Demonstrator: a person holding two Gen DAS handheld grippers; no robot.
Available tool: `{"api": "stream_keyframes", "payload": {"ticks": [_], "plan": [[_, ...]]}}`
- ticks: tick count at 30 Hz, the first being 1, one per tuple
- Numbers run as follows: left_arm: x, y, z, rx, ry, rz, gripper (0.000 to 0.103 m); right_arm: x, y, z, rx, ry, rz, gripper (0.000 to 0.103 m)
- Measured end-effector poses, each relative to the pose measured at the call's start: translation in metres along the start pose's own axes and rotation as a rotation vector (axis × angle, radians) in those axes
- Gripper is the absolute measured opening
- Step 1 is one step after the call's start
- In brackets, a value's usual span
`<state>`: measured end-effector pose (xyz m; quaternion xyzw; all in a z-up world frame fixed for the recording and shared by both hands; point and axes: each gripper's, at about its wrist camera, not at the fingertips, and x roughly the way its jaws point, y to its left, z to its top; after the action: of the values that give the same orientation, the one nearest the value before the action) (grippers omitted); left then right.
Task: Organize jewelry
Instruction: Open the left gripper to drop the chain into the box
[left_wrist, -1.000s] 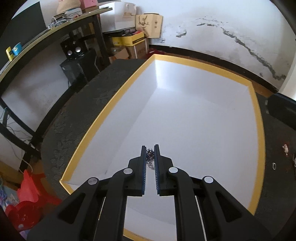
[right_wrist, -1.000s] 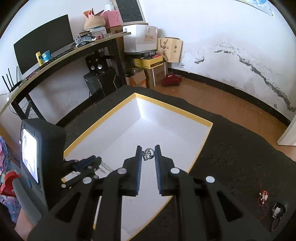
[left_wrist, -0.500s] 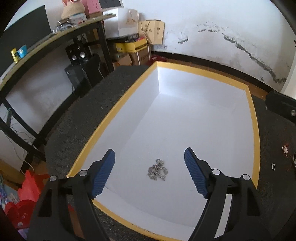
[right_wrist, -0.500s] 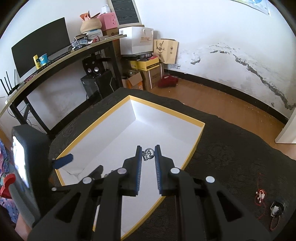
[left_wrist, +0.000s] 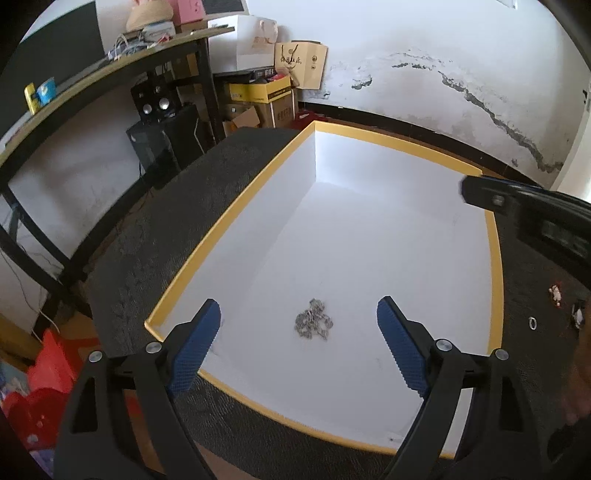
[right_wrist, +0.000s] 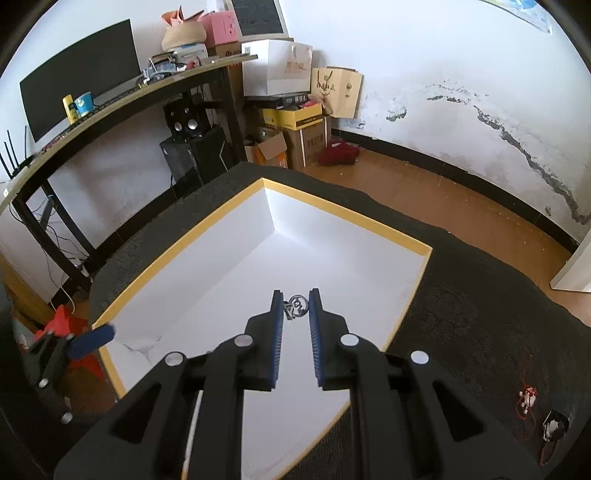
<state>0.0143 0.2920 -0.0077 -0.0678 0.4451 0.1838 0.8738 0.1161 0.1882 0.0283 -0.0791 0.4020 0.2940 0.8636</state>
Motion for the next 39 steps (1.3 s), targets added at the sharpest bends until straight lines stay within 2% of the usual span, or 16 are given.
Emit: {"api": "stream_keyframes", "payload": {"ticks": [7, 13, 26, 27, 28, 29, 30, 31, 33, 37, 39], "plan": [[0.002, 0.0, -0.005, 0.002, 0.014, 0.0, 0.085, 0.049, -0.002, -0.003, -0.002, 0.096, -0.03, 0.015], [0.004, 0.002, -0.006, 0.0, 0.018, 0.002, 0.085, 0.072, 0.011, -0.006, -0.054, 0.149, -0.062, 0.015], [0.002, 0.002, -0.007, 0.001, 0.019, -0.004, 0.085, 0.087, 0.019, -0.009, -0.084, 0.173, -0.077, 0.015], [0.002, 0.002, -0.007, 0.001, 0.018, -0.005, 0.085, 0.086, 0.018, -0.009, -0.082, 0.17, -0.075, 0.02], [0.001, 0.002, -0.007, 0.0, 0.018, -0.005, 0.085, 0.086, 0.018, -0.009, -0.08, 0.166, -0.076, 0.036], [0.001, 0.001, -0.008, 0.0, 0.018, -0.005, 0.085, 0.085, 0.017, -0.008, -0.078, 0.158, -0.075, 0.047], [0.001, 0.001, -0.007, 0.0, 0.019, -0.005, 0.085, 0.083, 0.017, -0.009, -0.077, 0.149, -0.071, 0.063], [0.001, 0.002, -0.007, -0.001, 0.019, -0.005, 0.085, 0.081, 0.016, -0.009, -0.073, 0.134, -0.062, 0.072], [0.0, 0.001, -0.007, -0.004, 0.017, -0.006, 0.085, 0.076, 0.016, -0.008, -0.073, 0.121, -0.053, 0.077], [-0.002, -0.001, -0.006, -0.005, 0.011, -0.008, 0.085, 0.065, 0.015, -0.008, -0.069, 0.094, -0.052, 0.094], [-0.004, -0.003, -0.006, -0.006, 0.007, -0.008, 0.09, 0.054, 0.014, -0.01, -0.068, 0.079, -0.054, 0.096]]}}
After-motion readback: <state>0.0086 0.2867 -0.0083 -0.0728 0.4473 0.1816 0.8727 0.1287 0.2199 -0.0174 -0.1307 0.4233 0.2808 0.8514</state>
